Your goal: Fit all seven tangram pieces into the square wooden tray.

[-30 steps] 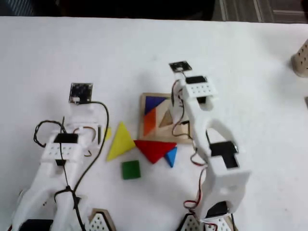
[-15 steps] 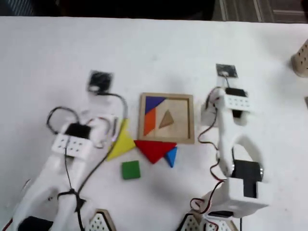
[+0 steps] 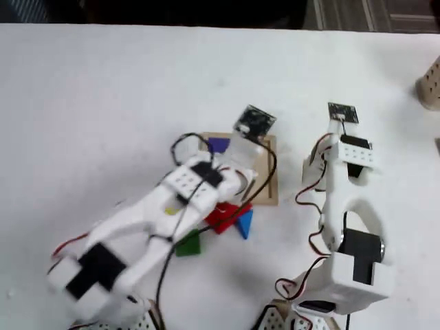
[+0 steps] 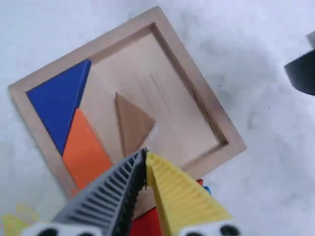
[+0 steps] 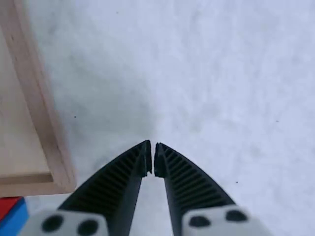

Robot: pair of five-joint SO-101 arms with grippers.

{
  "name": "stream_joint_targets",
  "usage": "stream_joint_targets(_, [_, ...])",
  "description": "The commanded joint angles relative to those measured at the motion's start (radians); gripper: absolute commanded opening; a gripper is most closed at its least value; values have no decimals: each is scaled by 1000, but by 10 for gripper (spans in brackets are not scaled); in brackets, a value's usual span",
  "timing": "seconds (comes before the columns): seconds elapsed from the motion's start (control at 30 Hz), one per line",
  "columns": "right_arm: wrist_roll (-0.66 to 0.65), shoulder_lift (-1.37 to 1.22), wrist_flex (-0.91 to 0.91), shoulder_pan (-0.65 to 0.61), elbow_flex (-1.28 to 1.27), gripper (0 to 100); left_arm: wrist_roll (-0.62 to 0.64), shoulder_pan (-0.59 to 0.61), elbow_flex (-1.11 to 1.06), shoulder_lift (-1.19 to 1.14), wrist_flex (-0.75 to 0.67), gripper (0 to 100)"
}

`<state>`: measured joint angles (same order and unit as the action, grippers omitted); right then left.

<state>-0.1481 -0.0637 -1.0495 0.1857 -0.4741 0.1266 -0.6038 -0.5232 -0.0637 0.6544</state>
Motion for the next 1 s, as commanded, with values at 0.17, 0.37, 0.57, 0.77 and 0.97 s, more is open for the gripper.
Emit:
stream_joint_targets(0.17, [-21,50,13,-12,6,17,-55,-73,206,-194,-58,20])
stream_joint_targets(0.37, [-21,50,13,-12,5,17,-86,-51,213,-225,-61,20])
stream_joint_targets(0.57, [-21,48,13,-12,5,17,-86,7,213,-229,-29,20])
stream_joint_targets(0.77, [-21,48,13,-13,5,17,-86,70,213,-229,-11,20])
stream_joint_targets(0.97, [-21,48,13,-13,5,17,-86,71,213,-228,-9,20])
